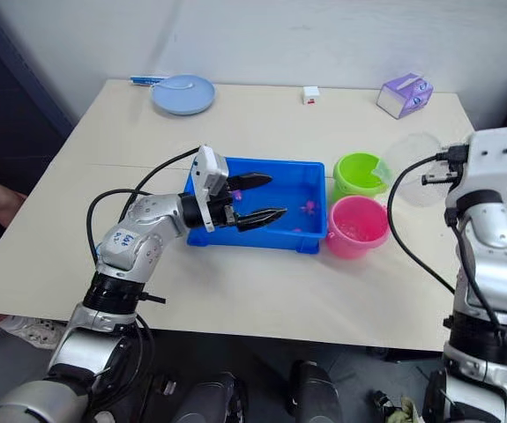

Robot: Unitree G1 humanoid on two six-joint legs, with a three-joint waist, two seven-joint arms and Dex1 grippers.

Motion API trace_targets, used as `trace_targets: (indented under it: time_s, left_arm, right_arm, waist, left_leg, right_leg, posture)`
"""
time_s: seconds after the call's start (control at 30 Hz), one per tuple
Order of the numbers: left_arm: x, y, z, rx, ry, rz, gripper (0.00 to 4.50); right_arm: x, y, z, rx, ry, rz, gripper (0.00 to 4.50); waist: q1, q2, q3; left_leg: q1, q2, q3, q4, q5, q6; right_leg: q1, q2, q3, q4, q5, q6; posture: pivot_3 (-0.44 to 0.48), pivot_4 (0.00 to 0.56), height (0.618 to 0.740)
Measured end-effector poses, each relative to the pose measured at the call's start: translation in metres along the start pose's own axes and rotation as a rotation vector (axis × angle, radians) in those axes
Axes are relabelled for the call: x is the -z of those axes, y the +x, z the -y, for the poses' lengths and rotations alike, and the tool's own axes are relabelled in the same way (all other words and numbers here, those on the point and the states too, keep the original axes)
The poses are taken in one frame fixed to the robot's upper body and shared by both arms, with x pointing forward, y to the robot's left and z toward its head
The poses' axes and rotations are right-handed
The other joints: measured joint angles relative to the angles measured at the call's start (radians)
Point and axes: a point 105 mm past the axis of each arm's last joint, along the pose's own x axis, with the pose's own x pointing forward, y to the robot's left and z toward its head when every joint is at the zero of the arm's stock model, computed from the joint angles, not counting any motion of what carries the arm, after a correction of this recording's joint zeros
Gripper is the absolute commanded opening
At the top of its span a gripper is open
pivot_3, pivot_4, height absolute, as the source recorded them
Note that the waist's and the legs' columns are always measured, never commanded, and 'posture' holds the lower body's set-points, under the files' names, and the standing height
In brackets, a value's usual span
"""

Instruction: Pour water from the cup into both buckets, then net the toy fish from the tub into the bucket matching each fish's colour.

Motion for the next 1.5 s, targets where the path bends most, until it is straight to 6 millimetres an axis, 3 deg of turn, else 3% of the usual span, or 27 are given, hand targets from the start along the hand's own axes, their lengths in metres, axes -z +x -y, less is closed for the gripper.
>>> trace_targets:
  time_s: [0.3,0.5,0.67,0.83,1.0,1.17,1.33,1.37,1.5]
  left_arm:
    - [0.000,-0.001,-0.001,-0.007,0.012,-0.002,4.50]
    - [0.000,-0.002,-0.002,-0.019,0.011,0.000,4.50]
    - [-0.002,-0.004,-0.004,-0.028,0.012,0.007,4.50]
    - [-0.002,-0.004,-0.004,-0.031,0.011,0.009,4.50]
    - [-0.002,-0.004,-0.004,-0.028,0.009,0.010,4.50]
    - [-0.002,-0.003,-0.002,-0.013,0.007,0.011,4.50]
    - [-0.004,-0.002,0.006,0.047,0.014,0.010,4.50]
    - [-0.007,-0.004,0.010,0.075,0.019,0.011,4.50]
    - [-0.010,-0.014,0.023,0.184,0.001,0.002,4.50]
  right_arm:
    - [-0.026,0.043,-0.023,-0.064,-0.476,0.118,0.69]
    - [-0.027,0.050,-0.042,-0.133,-0.763,0.209,0.69]
    - [-0.042,0.045,-0.063,-0.198,-1.099,0.368,0.69]
    - [-0.042,0.043,-0.070,-0.212,-1.220,0.431,0.69]
    - [-0.043,0.041,-0.072,-0.217,-1.230,0.450,0.69]
    - [-0.039,0.041,-0.057,-0.165,-1.074,0.396,0.69]
    - [-0.017,0.035,-0.016,-0.003,-0.463,0.191,0.69]
    - [-0.008,0.028,-0.005,0.048,-0.262,0.136,0.69]
    - [0.019,-0.003,0.021,0.154,0.169,0.002,0.69]
  waist:
    - [-0.006,0.000,0.000]
    - [-0.008,0.000,0.000]
    - [-0.015,0.000,0.000]
    - [-0.017,0.000,0.000]
    - [-0.017,0.000,0.000]
    - [-0.016,0.000,0.000]
    - [-0.013,-0.001,0.000]
    - [-0.012,-0.001,0.000]
    - [-0.010,0.000,0.000]
  left_leg:
    - [-0.001,0.000,0.000,0.000,0.000,0.001]
    - [-0.001,0.000,-0.001,0.000,0.000,0.001]
    - [-0.002,0.000,-0.001,0.000,0.000,0.000]
    - [-0.002,0.000,-0.001,0.000,0.001,0.000]
    - [-0.002,0.000,-0.001,0.000,0.001,0.000]
    - [-0.003,0.000,-0.002,0.001,0.001,0.000]
    - [-0.003,0.001,-0.003,0.001,0.001,0.000]
    - [-0.004,0.001,-0.004,0.001,0.001,0.000]
    - [-0.003,0.001,-0.004,0.001,0.001,0.000]
  right_leg:
    - [-0.001,-0.002,-0.001,0.000,0.000,0.000]
    - [-0.001,-0.002,-0.001,0.000,0.000,0.000]
    - [-0.001,-0.002,-0.002,0.000,0.000,0.000]
    - [-0.001,-0.002,-0.002,0.000,0.000,0.000]
    - [-0.001,-0.002,-0.002,0.000,0.000,0.000]
    - [-0.001,-0.002,-0.003,0.000,0.000,0.000]
    - [-0.001,-0.002,-0.004,-0.001,0.000,0.000]
    - [-0.001,-0.001,-0.004,0.000,0.000,0.000]
    - [-0.001,-0.002,-0.003,0.000,0.000,0.000]
  posture:
    - [0.000,0.150,0.739]
    - [0.000,0.150,0.739]
    - [0.000,0.150,0.739]
    - [0.000,0.150,0.739]
    - [0.000,0.150,0.739]
    - [0.000,0.150,0.739]
    - [0.000,0.150,0.739]
    - [0.000,0.150,0.739]
    - [0.000,0.150,0.739]
